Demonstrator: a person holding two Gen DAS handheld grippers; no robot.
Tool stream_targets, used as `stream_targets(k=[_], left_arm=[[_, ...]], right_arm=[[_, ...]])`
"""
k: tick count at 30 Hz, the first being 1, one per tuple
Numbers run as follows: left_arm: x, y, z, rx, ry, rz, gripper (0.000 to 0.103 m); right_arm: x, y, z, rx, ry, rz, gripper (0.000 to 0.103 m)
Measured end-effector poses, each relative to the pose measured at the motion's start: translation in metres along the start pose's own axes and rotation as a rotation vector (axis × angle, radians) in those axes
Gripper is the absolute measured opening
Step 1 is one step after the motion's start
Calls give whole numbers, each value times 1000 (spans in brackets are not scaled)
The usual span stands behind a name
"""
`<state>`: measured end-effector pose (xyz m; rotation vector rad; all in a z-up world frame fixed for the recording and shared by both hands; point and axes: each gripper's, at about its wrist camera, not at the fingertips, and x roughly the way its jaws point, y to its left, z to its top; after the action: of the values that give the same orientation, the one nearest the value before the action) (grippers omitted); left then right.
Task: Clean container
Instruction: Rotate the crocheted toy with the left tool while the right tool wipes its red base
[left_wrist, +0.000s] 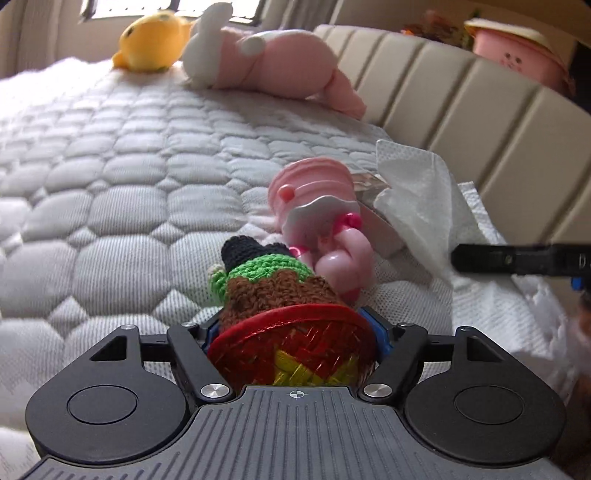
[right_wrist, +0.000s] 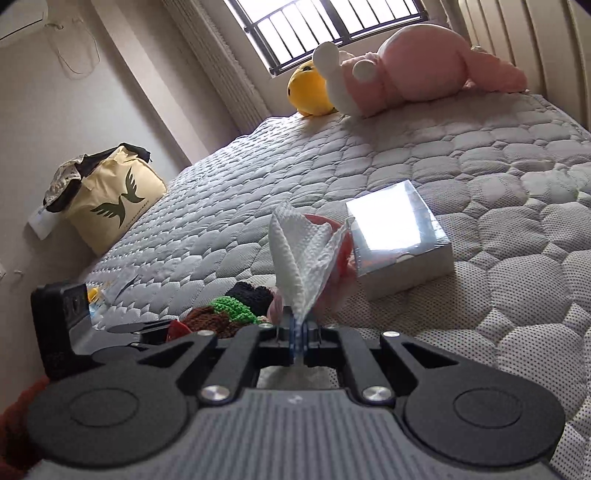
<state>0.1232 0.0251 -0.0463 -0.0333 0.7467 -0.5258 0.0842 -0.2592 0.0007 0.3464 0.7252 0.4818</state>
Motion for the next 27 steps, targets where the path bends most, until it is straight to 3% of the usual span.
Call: stream_targets(k=[2,6,9,12,14,18,22,27], left_arm=[[-4,-8,-2,174,-13,67,74],[-13,-25,-14,676,-80,351,74],[-17,-19,-21,797,-74,379,74],[-16,-16,-32,743,-52,323,76],[-16,-18,-41,728,-85,329,77],[-22,-15,-37,590,-114,256,81],[-25,-13,-39,573,-115,249,82],[-28,-10,-41,536,-117,240,86]], right_arm=[[-1,0,1,-7,-3,-9,5],[4,14,5,-48,-11,-5,5],[17,39,8,-102,-18,36,5],[36,70,15,-158,-9,91,5],[46,94,20,-199,-4,155,5],[70,132,23,-248,52,277,5],[98,143,8,-316,133,209,5],[98,108,7,-210,143,139,6]])
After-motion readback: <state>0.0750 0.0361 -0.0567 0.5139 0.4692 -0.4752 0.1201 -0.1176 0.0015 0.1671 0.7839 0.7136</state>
